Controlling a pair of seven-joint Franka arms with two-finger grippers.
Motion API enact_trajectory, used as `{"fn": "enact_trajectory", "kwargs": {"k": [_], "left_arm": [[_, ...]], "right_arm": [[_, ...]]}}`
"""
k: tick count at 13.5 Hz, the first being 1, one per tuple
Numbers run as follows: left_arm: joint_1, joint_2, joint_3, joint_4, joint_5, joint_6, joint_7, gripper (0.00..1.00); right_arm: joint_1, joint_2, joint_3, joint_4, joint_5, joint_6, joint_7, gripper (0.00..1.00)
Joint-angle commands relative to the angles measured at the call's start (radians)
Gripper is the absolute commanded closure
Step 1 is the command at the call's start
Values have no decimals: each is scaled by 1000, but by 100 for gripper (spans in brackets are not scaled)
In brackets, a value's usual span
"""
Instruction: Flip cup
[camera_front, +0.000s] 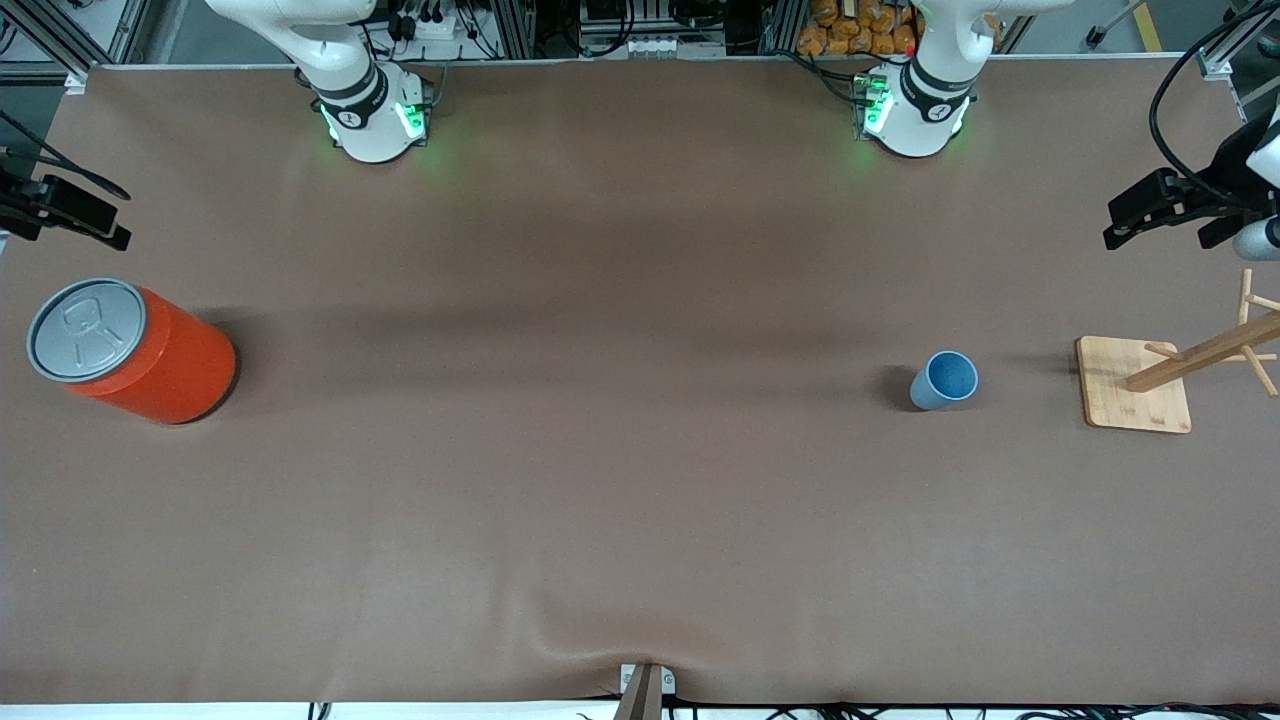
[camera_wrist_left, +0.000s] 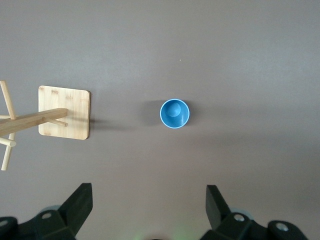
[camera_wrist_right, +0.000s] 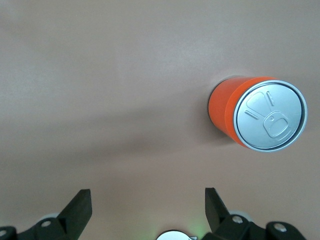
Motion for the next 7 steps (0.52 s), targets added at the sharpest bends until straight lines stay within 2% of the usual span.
{"fn": "enact_trajectory", "kwargs": {"k": [1,7], "left_arm": [[4,4,-2,10,-10,-13,-12,0],[4,7,-4,10,-12,-13,-18,0]], "right_arm": [[-1,4,3,13,3,-5,11,0],[-1,4,3,13,3,-5,11,0]]}}
